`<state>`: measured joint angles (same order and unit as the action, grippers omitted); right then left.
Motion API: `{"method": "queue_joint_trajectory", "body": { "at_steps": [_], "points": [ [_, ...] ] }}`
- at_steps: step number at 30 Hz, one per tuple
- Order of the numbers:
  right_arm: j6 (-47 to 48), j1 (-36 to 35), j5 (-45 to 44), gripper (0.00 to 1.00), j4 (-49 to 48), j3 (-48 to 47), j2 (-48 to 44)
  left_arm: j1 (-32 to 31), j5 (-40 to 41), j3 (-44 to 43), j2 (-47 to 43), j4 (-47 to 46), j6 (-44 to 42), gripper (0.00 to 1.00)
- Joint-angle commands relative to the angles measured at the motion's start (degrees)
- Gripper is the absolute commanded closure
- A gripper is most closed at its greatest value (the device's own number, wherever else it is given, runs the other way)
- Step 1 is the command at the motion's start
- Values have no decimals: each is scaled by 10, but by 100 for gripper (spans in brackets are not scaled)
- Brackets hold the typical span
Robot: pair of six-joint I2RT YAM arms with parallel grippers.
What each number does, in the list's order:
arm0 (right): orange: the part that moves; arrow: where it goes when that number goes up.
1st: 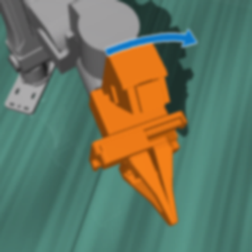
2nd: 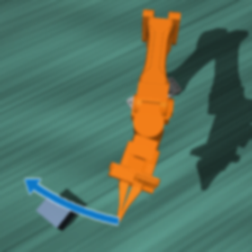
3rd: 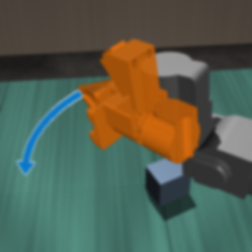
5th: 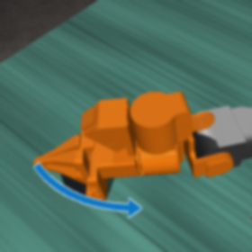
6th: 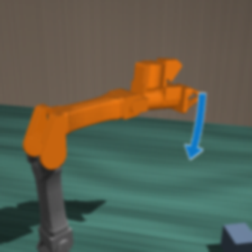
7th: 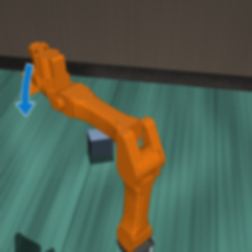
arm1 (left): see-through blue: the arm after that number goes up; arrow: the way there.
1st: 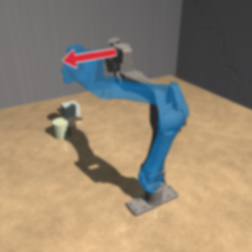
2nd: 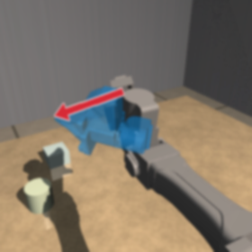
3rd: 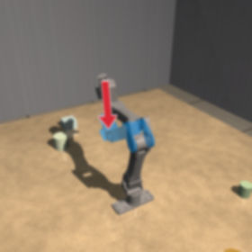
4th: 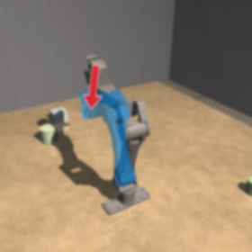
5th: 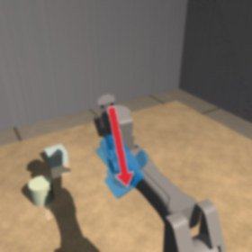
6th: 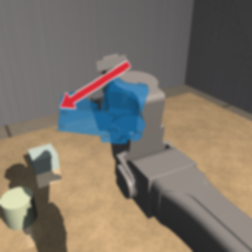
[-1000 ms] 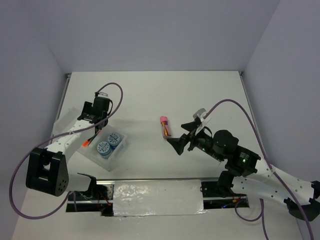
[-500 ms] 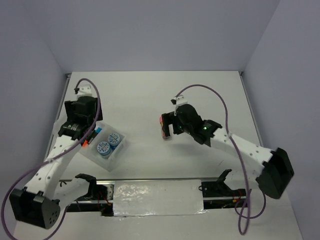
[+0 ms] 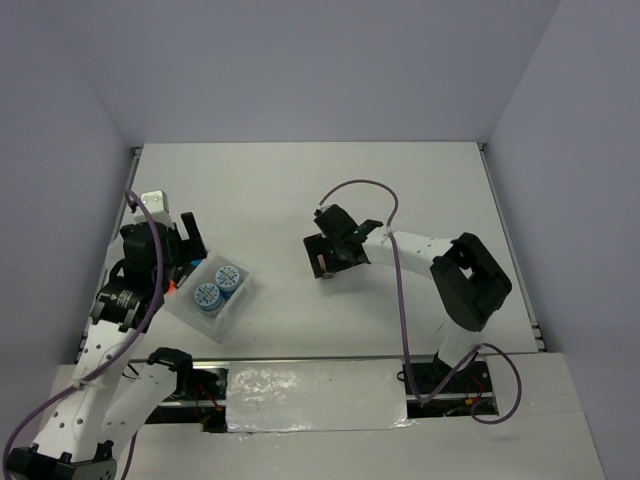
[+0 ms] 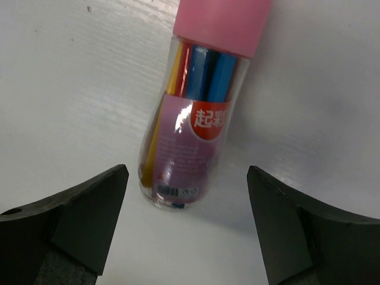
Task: Sort the stationery into containers
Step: Pick up the stationery from the center of the board.
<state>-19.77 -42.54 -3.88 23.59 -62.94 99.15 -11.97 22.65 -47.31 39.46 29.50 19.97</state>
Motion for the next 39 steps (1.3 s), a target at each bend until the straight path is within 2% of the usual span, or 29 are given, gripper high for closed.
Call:
{"method": "queue_joint_trajectory", "body": {
  "at_steps": [1, 4, 5, 8, 9, 11, 12, 14, 15, 16, 17, 18, 23, 27, 34, 36, 39],
  "points": [
    [-18, 1, 4, 12, -16, -39, 31, 3, -46, 2, 10, -21, 11, 1],
    [-24, 1, -10, 23, -14, -60, 63, 2, -58, 2, 15, -21, 11, 1],
    [-25, 1, -12, 36, -16, -64, 69, 2, -64, 2, 14, -22, 11, 1],
    [-33, 0, -31, 56, -16, -69, 81, 3, -74, 2, 11, -23, 12, 1],
    [-35, 1, -35, 67, -17, -67, 77, 3, -79, 3, 11, -24, 12, 1],
    [-37, -2, -44, 84, -29, -47, 47, 3, -117, -2, 9, -24, 23, 1],
    [-33, -6, -46, 86, -38, -37, 26, 3, -179, -2, 7, -27, 44, 1],
    [-19, -20, -31, 87, -95, 14, -24, 3, -263, 5, 3, -63, 81, 1],
    [-8, -25, -18, 87, -134, 31, -82, 3, -360, 19, -4, -92, 126, 1],
    [-4, -30, 21, 87, -151, 46, -110, 2, -405, 30, -8, -126, 154, 1],
    [-4, -30, 36, 87, -167, 74, -166, 2, -441, 41, -13, -204, 183, 1],
    [-7, -31, 60, 87, -180, 85, -192, 2, -469, 51, -12, -238, 237, 1],
    [-9, -52, 193, 88, -259, 135, -323, -15, -580, 57, 19, -370, 315, 1],
    [-36, -64, 232, 87, -291, 135, -393, -59, -605, 52, 42, -434, 343, 1],
    [-47, -88, 261, 90, -315, 107, -426, -96, -652, 92, 47, -639, 420, 1],
    [-42, -98, 269, 90, -319, 98, -426, -102, -647, 97, 47, -654, 430, 1],
    [-30, -119, 273, 90, -329, 89, -426, -111, -636, 84, 56, -618, 409, 1]
  ]
}}
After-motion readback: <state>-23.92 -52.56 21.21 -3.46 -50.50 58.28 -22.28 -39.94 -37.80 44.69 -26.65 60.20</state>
